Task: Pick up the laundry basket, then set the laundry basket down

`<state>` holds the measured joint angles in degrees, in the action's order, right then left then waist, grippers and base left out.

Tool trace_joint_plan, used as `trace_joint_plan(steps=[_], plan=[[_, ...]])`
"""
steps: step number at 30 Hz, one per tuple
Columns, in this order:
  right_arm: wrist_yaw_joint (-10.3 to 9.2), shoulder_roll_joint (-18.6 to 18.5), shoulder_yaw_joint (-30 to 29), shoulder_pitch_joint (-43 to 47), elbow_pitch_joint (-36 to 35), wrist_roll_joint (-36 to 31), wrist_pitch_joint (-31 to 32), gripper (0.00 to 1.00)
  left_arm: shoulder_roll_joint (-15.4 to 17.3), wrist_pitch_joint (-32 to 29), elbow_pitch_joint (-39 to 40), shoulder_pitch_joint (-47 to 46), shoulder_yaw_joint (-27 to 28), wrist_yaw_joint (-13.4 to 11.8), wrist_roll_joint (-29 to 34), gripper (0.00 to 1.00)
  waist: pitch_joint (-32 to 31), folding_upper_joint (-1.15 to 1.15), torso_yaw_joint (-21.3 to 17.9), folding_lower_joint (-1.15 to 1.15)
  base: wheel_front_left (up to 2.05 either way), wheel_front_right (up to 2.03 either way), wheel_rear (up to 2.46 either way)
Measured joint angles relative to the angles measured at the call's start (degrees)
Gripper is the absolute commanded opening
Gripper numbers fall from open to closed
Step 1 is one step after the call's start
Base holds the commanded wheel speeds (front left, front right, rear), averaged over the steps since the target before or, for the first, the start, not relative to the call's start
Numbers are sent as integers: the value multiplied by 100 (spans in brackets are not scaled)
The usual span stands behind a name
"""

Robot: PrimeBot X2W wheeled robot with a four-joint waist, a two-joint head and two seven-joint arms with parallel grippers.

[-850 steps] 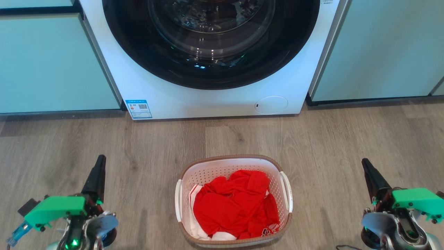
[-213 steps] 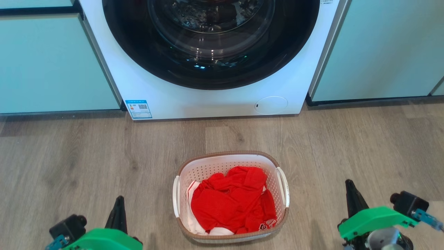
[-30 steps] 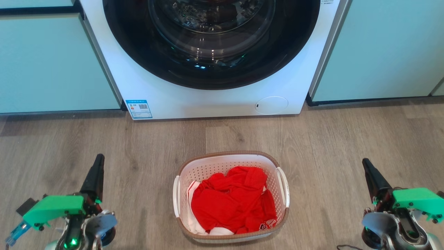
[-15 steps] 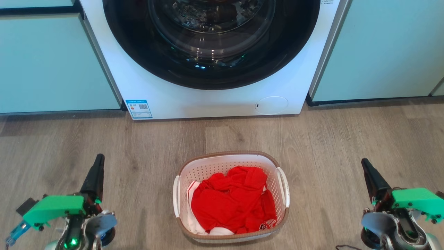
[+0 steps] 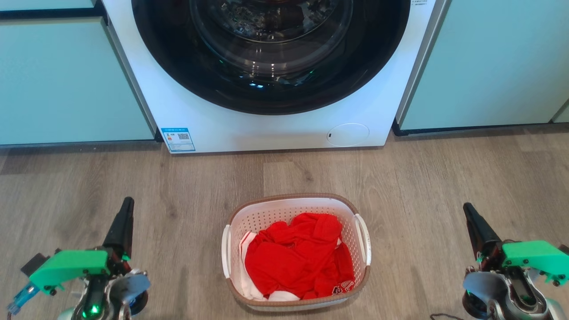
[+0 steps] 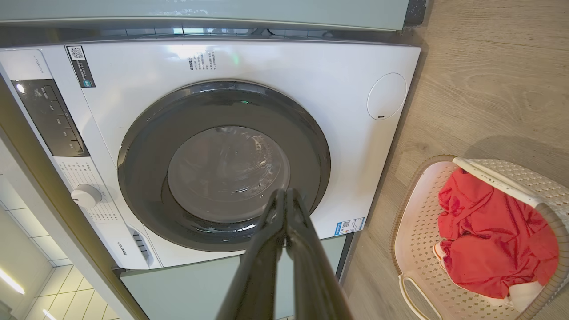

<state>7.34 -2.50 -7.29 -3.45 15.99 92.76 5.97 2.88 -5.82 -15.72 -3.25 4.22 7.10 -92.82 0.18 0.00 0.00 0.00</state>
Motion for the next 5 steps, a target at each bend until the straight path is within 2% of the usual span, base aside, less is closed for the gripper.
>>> trace_joint_plan(steps=[5], plan=[[0,0,-2,0,0,0,0,0,-3,0,0,0,1,0,0,0,0,0,0,0,0,0,0]])
